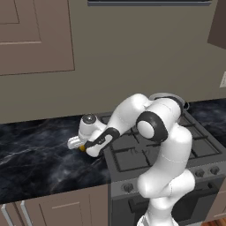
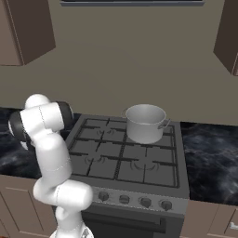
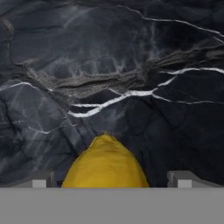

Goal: Turn on the burner for the pot on the stove. Wait thirty seconds for the pot to heat up. Then add the lemon to the pot.

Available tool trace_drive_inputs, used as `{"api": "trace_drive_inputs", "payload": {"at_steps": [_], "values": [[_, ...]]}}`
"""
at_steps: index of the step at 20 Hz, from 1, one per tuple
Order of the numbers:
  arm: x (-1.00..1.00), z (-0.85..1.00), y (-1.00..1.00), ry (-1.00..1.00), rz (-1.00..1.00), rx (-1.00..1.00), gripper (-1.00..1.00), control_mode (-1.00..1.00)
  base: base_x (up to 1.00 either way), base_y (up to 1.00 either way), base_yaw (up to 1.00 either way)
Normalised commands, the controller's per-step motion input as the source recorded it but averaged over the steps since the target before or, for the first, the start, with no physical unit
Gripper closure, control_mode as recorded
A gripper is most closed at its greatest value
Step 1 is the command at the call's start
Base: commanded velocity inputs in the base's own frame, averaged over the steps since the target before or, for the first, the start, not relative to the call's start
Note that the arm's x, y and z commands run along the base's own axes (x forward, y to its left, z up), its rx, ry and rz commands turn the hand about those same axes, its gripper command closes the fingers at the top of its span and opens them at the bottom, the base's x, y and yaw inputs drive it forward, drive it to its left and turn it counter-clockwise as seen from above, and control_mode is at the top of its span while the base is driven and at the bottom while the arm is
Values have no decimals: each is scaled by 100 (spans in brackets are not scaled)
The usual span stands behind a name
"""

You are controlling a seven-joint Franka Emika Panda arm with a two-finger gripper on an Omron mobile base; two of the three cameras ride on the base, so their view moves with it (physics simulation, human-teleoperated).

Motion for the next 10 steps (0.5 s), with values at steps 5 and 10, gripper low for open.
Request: {"api": "trace_drive_inputs", "payload": {"at_steps": [5,10], "values": [[1,-19,2,1,0,0,100,-100,0,0,0],[0,0,0,0,0,0,100,-100,0,0,0]]}}
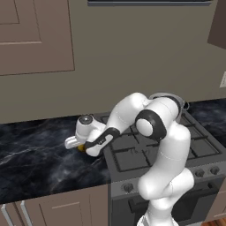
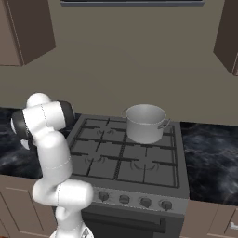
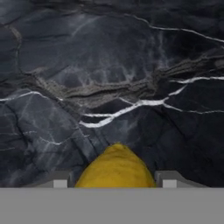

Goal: Turn on the burner for the pot on the stove. Wait thirty seconds for the pot to heat up. Then add the lemon to the pot.

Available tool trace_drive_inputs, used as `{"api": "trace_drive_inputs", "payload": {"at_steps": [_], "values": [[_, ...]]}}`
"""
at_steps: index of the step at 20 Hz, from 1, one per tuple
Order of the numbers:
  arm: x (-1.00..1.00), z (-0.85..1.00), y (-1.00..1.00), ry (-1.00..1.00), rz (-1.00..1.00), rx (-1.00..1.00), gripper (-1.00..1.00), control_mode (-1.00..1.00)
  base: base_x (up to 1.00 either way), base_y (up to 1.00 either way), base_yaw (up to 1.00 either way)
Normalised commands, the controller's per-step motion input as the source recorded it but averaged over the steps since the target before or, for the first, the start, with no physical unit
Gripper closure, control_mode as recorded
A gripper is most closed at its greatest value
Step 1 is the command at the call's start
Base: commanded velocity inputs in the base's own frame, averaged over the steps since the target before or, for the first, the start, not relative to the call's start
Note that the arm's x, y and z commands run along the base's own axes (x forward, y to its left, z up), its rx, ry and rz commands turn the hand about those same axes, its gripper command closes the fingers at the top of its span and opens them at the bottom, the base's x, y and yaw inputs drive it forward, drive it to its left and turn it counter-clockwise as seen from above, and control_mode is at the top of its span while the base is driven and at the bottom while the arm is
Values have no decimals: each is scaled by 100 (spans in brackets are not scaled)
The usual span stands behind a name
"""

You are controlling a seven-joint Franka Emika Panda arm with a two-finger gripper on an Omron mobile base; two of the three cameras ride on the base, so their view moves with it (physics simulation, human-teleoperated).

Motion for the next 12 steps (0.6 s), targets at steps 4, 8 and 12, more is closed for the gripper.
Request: {"api": "trace_drive_inputs", "payload": {"at_steps": [4,8,12], "values": [[0,3,0,-2,0,0,100,-100,0,0,0],[-1,70,0,-6,-4,-2,100,-100,0,0,0],[-1,99,-12,0,-13,-9,100,-100,0,0,0]]}}
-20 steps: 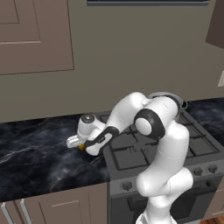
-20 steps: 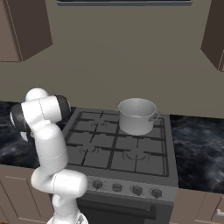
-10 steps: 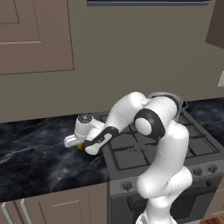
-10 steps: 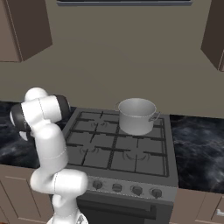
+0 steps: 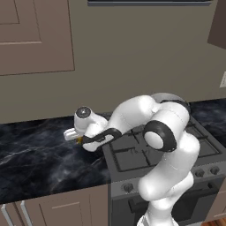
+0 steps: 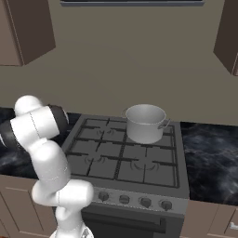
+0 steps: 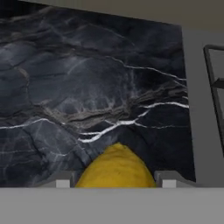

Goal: Turn on the burner for the pot on the stove. Wait thirty seconds for the pot to heat up. Then add the lemon to the pot.

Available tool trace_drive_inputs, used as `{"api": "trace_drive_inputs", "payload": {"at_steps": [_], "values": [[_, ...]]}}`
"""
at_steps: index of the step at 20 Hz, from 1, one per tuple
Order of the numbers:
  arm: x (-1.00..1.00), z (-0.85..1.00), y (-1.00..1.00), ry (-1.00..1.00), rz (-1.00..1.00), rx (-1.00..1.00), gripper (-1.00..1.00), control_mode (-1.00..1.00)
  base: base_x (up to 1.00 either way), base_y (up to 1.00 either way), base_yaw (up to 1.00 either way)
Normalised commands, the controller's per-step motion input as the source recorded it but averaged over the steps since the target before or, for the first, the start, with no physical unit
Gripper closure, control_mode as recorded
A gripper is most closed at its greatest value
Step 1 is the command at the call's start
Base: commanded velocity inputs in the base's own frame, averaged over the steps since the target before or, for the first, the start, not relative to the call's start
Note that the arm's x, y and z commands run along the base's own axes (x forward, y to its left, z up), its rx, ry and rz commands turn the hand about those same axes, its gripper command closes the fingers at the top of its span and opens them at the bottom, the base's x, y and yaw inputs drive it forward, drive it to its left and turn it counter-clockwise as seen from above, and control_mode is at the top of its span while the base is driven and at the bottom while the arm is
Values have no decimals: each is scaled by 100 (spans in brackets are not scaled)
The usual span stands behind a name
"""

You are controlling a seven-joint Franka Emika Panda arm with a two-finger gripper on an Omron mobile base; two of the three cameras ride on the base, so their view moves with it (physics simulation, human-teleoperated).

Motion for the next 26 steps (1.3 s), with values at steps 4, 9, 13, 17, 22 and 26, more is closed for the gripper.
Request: {"api": "trace_drive_inputs", "payload": {"at_steps": [4,9,13,17,22,26], "values": [[-4,100,-39,0,-12,-9,100,-100,0,0,0],[-9,100,-65,0,-15,-16,100,-100,0,0,0],[-19,97,-86,-14,-16,-22,100,-100,0,0,0],[-15,84,-100,-20,-13,-18,100,-100,0,0,0],[-3,77,-100,-10,-12,-10,100,-100,0,0,0],[3,46,-100,0,-9,0,100,-100,0,0,0]]}}
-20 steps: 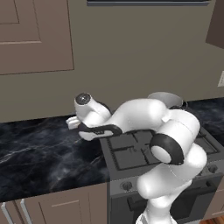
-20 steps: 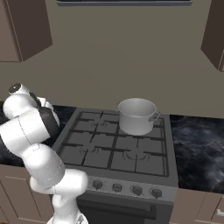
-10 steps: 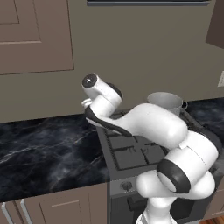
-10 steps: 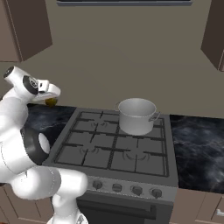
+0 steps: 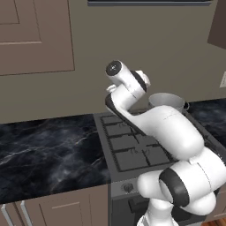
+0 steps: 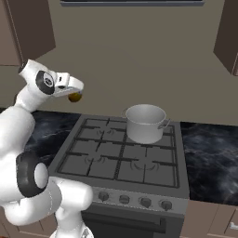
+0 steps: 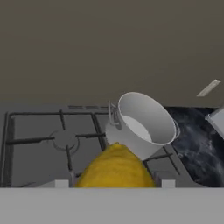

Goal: Turn on the burner for the pot on the stove. Wait thirty seconds for the pot to heat up. Then add the lemon to the pot.

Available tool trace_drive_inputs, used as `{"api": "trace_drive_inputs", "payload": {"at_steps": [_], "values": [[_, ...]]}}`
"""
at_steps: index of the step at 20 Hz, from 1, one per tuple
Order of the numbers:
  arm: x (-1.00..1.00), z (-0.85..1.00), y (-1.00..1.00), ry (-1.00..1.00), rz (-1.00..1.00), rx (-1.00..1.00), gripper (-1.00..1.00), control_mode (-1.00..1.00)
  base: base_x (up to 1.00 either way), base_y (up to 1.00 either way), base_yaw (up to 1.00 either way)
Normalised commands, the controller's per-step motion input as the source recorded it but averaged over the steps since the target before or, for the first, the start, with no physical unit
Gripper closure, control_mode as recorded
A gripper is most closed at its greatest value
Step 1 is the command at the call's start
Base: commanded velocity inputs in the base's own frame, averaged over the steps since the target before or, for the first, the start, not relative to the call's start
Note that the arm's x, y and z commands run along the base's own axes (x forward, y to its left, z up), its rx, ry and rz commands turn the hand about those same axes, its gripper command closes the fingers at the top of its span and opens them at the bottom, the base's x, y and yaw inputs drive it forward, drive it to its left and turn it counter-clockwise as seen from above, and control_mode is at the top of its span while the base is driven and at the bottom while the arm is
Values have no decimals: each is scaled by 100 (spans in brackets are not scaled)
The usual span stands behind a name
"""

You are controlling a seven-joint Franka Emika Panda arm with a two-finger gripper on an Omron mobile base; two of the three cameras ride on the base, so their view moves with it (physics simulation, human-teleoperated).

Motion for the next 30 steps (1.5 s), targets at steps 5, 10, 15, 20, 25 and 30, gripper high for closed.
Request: {"api": "trace_drive_inputs", "payload": {"at_steps": [5,10,15,20,25,30], "values": [[15,34,-100,6,-4,14,100,-100,0,0,0],[17,24,-100,11,-1,29,100,-100,0,0,0],[27,10,-100,1,1,30,100,-100,0,0,0],[8,-4,-83,-4,1,17,100,-100,0,0,0],[1,-6,-21,0,0,2,100,-100,0,0,0],[3,-26,0,0,0,0,100,-100,0,0,0]]}}
